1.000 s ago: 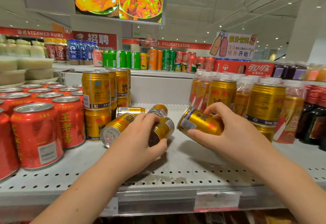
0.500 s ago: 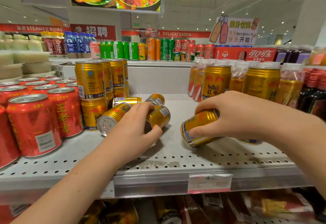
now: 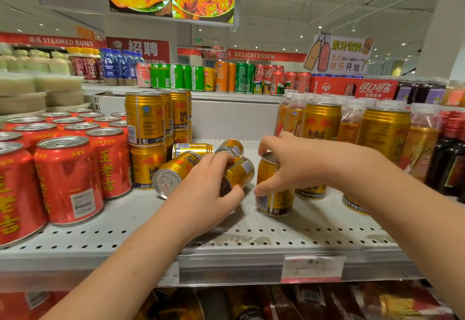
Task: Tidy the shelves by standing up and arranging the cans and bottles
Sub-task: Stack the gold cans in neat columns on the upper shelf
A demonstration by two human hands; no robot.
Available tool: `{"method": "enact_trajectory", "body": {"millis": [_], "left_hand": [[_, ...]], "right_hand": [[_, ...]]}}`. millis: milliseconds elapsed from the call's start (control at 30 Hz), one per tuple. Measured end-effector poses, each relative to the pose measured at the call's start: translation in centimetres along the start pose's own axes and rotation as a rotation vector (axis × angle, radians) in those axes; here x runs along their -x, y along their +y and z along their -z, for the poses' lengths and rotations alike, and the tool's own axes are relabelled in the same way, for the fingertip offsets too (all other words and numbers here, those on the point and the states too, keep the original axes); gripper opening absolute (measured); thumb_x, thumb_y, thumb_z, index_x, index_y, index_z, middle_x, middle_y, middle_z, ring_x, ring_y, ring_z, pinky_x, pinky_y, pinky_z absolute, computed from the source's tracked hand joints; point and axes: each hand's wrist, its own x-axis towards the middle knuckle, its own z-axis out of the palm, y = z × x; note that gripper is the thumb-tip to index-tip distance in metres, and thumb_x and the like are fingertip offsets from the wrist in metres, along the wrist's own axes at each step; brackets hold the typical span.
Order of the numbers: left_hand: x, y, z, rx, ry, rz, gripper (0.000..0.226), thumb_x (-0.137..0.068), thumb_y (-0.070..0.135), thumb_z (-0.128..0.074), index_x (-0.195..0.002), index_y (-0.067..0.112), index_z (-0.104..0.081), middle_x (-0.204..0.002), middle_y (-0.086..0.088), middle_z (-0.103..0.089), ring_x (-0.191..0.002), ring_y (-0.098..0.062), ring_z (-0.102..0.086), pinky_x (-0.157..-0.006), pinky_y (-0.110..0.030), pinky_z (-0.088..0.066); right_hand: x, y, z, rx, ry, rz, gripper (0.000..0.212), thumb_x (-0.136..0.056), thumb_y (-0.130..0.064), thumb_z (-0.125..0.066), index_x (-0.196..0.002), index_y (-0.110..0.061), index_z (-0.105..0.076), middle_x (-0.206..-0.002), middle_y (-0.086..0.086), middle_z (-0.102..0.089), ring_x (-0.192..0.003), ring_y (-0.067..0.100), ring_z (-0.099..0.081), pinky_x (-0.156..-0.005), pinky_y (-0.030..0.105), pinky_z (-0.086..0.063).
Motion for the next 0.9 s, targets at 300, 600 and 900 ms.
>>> {"method": "enact_trajectory", "body": {"millis": [300, 600, 900], "left_hand": [[-0.8, 0.4, 0.1, -0.092, 0.031, 0.08, 0.048, -0.09, 0.066, -0.054, -0.123, 0.033, -0.041, -0.116, 0.009, -0.055, -0.095, -0.01, -0.059, -0.07, -0.024, -0.052], [-3.3, 1.0, 0.5, -0.138, -0.035, 0.265, 0.056, -0.082, 0.066, -0.062, -0.125, 0.033, -0.045, -0.101, 0.013, -0.064, -0.081, -0.008, -0.063, -0.061, -0.031, -0.052], [-4.8, 3.8, 1.2, 0.778, 0.122, 0.274, 0.061, -0.076, 0.048, -0.078, -0.129, 0.037, -0.051, -0.118, 0.003, -0.064, -0.084, -0.005, -0.073, -0.056, -0.02, -0.057]], "right_hand": [[2.7, 1.5, -7.4, -0.704, 0.372, -0.018, 0.101, -0.07, -0.069, -0.073, -0.152, -0.041, -0.022, -0.153, -0.016, -0.038, -0.132, 0.004, -0.045, -0.107, 0.035, -0.046], [3.1, 1.6, -10.0, -0.998, 0.402, -0.094, 0.074, -0.076, -0.064, -0.072, -0.14, -0.039, -0.048, -0.132, -0.02, -0.059, -0.119, 0.0, -0.056, -0.083, 0.013, -0.045], [2.8, 1.8, -10.7, -0.997, 0.436, -0.075, 0.056, -0.074, -0.074, -0.068, -0.123, -0.052, -0.051, -0.111, -0.032, -0.064, -0.099, -0.017, -0.058, -0.078, 0.016, -0.05]]}}
